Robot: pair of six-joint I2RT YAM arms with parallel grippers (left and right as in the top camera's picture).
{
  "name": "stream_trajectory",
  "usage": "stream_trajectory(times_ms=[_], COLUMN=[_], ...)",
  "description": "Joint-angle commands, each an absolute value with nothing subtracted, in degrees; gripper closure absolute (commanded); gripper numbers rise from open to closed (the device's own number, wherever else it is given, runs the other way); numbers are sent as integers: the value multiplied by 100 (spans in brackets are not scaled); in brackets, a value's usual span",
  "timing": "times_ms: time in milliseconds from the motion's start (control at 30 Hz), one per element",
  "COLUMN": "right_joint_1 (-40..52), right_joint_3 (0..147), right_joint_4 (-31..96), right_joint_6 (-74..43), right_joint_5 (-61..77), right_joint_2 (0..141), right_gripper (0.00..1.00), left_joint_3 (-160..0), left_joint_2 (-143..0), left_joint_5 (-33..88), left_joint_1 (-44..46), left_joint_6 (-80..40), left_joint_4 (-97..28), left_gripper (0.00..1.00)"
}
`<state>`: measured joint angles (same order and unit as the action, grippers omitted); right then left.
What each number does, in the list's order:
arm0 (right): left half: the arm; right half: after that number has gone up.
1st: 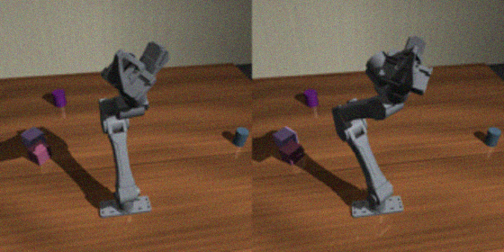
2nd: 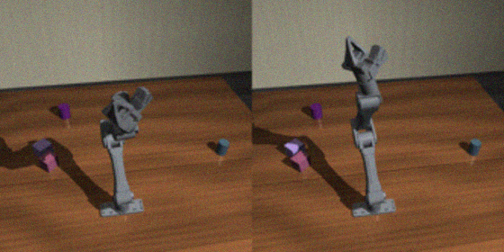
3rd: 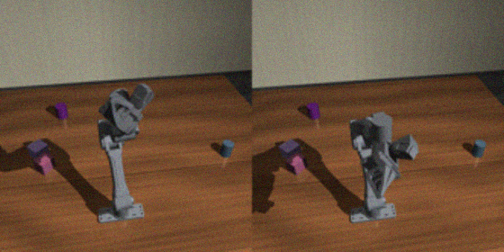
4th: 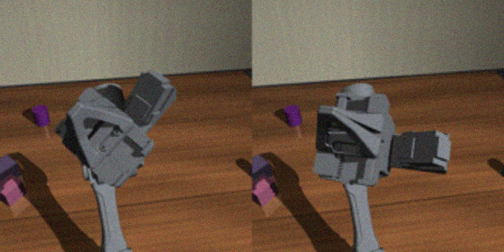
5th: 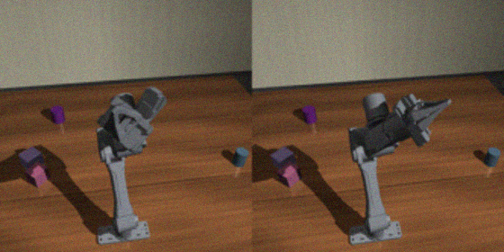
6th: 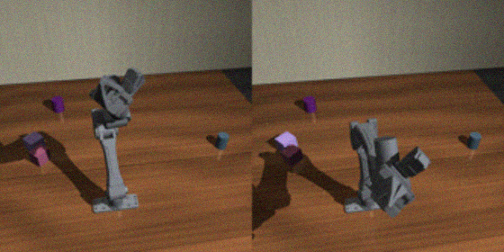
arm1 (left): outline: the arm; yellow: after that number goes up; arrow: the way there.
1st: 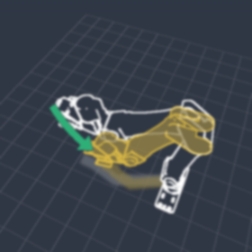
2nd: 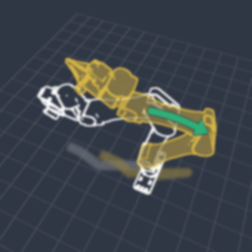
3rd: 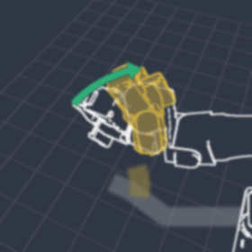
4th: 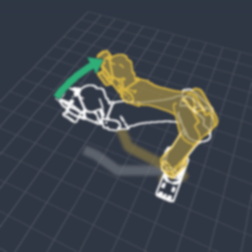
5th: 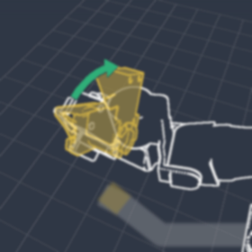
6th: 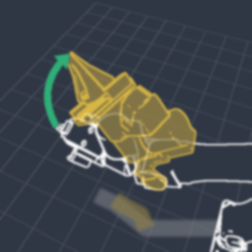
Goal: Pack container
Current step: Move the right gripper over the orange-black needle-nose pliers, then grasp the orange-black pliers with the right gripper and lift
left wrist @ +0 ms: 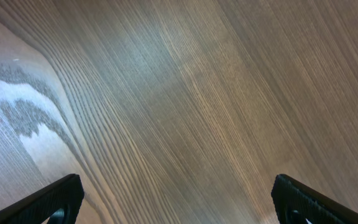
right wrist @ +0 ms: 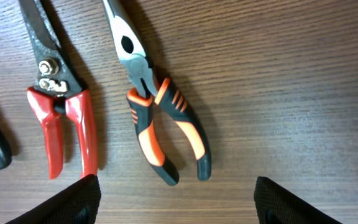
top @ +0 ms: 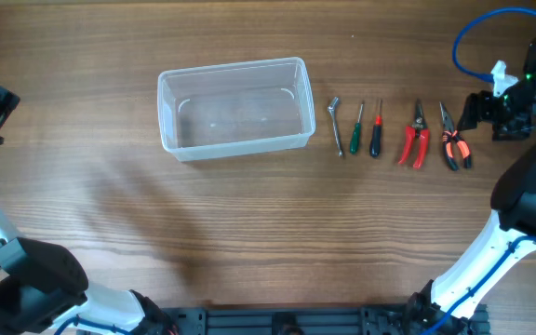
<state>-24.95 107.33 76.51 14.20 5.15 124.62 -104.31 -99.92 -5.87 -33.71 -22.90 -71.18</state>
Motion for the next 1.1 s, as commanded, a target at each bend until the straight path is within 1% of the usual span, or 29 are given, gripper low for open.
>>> stream_trajectory(times_ms=[0, 200, 300, 333, 433, 500, 567, 600, 700, 900, 1000, 1067], right_joint_1=[-2515, -2515, -2515, -2515, -2515, -2512, -2510, -2493, -2449, -2196, -2018, -1933], right_joint_3=[10722, 10560, 9966, 9675, 8827, 8366, 8138, 8086, 8038, 8012, 8012, 8012], right_joint_4=[7669, 7616, 7334, 7120, 6274, 5686, 5570, 5631, 5791, 5719, 5655, 5627], right_joint_6=[1315, 1225, 1210, 1214, 1514, 1734, 1822, 1824, 1815, 1927, 2281, 2298], right_joint_5=[644, 646, 633, 574, 447, 449, 460, 541, 956, 687, 681, 526], right_joint_2=[11502, 10309, 9791, 9655, 9579, 9719, 9872, 9944, 10141, 10280, 10403, 10554], right_gripper=[20, 20, 19, 17, 15, 12, 12, 13, 22, 23, 27, 29], left_joint_3=[-10409, -10409, -10409, -10409, -10409, -10409, -10409, -10409, -10409, -10409, -10409, -10409], left_joint_2=[-10009, -10009, -10009, -10009, -10009, -10009, -10009, -10009, -10009, -10009, -10009, -10009], left_joint_5=[-539, -539, -539, -539, -539, -539, -539, -539, -539, -539, -539, -539], left_joint_1=[-3393, -3393, -3393, -3393, -3393, -3393, -3393, -3393, -3393, -3393, -3393, -3393], left_joint_6=[-2359, -2359, -2359, -2359, -2359, -2359, -2359, -2359, -2359, -2359, -2359, -2359], left_joint_4=[-7118, -7120, -7118, -7120, -7118, -7120, -7120, -7120, -7120, -7120, -7118, -7118], left_gripper=[0, 0, 0, 0, 0, 0, 0, 0, 0, 0, 0, 0])
